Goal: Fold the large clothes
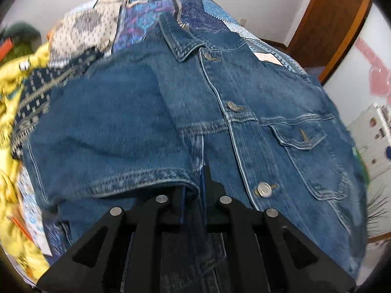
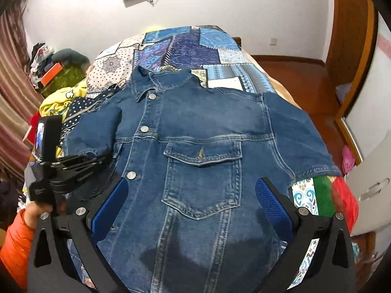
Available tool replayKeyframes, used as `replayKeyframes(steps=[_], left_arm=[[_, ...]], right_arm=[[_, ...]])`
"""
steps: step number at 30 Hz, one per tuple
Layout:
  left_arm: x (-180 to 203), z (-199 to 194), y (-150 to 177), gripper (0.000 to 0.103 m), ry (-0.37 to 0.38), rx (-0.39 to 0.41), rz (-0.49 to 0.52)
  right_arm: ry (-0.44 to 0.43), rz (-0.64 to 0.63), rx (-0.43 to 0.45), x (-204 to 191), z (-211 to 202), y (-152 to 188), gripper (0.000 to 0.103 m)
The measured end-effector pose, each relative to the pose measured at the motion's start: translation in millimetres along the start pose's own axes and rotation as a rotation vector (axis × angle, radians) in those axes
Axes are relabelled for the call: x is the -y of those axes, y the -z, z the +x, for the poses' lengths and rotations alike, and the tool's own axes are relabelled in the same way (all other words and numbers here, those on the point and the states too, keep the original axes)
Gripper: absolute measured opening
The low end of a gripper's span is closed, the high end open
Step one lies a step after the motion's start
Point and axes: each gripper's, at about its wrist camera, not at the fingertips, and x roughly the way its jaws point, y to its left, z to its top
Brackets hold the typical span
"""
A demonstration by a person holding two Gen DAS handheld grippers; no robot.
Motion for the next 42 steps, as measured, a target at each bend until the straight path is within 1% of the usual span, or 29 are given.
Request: replayKeyframes(steps=[1,3,4,5,7,9,11,12,14,17,19,21,25,29,32,34,35,37,39,40,41,42], left_arm=[[-6,-4,1,0.01,0.022,-0.002,-0.019],[-4,-16,13,0.02,0.048,0.002,-0.041],[-7,-22,15,0.033,0.065,0.003,-0.056],[-10,-30,19,0.042,0.077,0.018,-0.075],[-21,-48,23,0.047,0.087,0.066,-0.113],[-31,-61,24,0.052,0.087,0.098,-0.15],[-49,-76,26,0.06,0.089,0.139,-0.21],[-59,-81,28,0.062,0.093,0.154,-0.242],[-81,-88,30,0.068,0.084,0.171,-0.302],[-114,-89,39,0.068,0.066,0.165,-0.392],[-133,-86,47,0.068,0.089,0.158,-0.452],[-153,-80,56,0.068,0.135,0.151,-0.531],[-180,-64,71,0.068,0.207,0.127,-0.651],[-203,-37,85,0.068,0.346,0.095,-0.792],[-214,-23,90,0.068,0.374,0.094,-0.866],[-220,-13,91,0.068,0.366,0.092,-0.898],[-224,-6,88,0.068,0.347,0.085,-0.901],[-226,4,82,0.068,0.317,0.071,-0.884],[-224,6,70,0.066,0.274,0.082,-0.863],[-221,4,63,0.058,0.237,0.086,-0.843],[-218,0,56,0.046,0.184,0.09,-0.808],[-214,-4,49,0.038,0.126,0.093,-0.769]], right_arm=[[0.001,0.004,-0.001,2,0,1,0.103],[0.009,0.008,-0.003,4,1,2,0.103],[0.01,0.006,-0.003,4,1,2,0.103],[0.011,0.003,-0.002,3,2,2,0.103],[0.014,-0.007,-0.001,3,1,5,0.103],[0.017,-0.019,-0.004,0,3,5,0.103],[0.015,-0.028,-0.009,-4,5,4,0.103],[0.012,-0.031,-0.01,-5,6,5,0.103],[0.006,-0.039,-0.011,-9,7,5,0.103],[0.006,-0.054,-0.011,-12,9,5,0.103],[0.009,-0.061,-0.013,-16,10,6,0.103],[0.015,-0.07,-0.015,-19,12,5,0.103],[0.027,-0.081,-0.023,-23,17,5,0.103],[0.025,-0.084,-0.037,-27,22,5,0.103],[0.022,-0.089,-0.046,-30,25,5,0.103],[0.021,-0.094,-0.049,-32,26,5,0.103],[0.02,-0.097,-0.051,-33,27,5,0.103],[0.017,-0.1,-0.055,-34,29,5,0.103],[0.01,-0.093,-0.067,-35,31,6,0.103],[0.004,-0.088,-0.072,-35,32,7,0.103],[0.0,-0.085,-0.073,-35,32,8,0.103],[-0.002,-0.083,-0.074,-35,32,9,0.103]])
